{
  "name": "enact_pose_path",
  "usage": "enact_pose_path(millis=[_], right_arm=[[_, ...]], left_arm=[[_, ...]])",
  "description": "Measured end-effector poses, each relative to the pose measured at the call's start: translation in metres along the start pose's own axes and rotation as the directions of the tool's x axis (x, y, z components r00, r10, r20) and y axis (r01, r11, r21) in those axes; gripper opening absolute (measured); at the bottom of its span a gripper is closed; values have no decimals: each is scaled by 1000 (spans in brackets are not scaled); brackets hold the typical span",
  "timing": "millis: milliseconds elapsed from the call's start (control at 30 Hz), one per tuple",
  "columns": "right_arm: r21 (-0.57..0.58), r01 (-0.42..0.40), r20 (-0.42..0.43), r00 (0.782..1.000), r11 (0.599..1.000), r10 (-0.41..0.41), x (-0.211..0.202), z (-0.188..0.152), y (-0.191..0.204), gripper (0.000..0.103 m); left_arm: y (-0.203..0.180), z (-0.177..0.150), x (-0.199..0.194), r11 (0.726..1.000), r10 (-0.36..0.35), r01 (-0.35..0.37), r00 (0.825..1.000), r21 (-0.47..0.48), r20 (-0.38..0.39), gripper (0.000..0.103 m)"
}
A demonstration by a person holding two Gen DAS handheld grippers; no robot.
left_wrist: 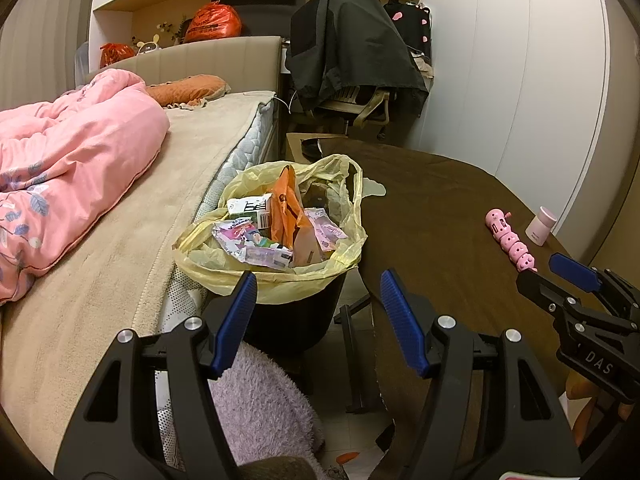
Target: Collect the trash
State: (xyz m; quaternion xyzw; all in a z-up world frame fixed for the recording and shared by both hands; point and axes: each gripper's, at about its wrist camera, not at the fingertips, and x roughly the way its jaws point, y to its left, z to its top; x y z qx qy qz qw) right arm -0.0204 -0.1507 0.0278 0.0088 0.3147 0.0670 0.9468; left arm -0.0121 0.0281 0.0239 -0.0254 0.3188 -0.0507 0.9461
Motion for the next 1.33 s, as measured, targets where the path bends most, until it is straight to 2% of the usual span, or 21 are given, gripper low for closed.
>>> enact_pose_path(millis=[1067, 1133, 1200, 1267, 1333], right_arm=[[-1, -3, -22, 1000, 1000, 3, 6, -4, 1, 61], [-2, -22, -33, 999, 1000, 22, 7, -3, -8, 61], [35, -27, -8, 1000, 999, 27, 3, 4, -38, 61], [86, 6, 30, 1000, 996, -9, 1, 12, -84, 66], [117, 74, 36, 996, 990, -79, 9, 15, -125, 68]], left_arm=[[0, -1, 1, 1000, 1, -1, 1000, 0, -2, 61], [2, 0, 5, 1000, -5, 5, 1000, -4, -16, 61], [-4, 3, 15, 999, -33, 34, 998, 14, -47, 61], [-22, 6, 29, 996, -74, 78, 994, 51, -80, 61], [-42, 10, 48, 994, -75, 83, 991, 69, -109, 66]])
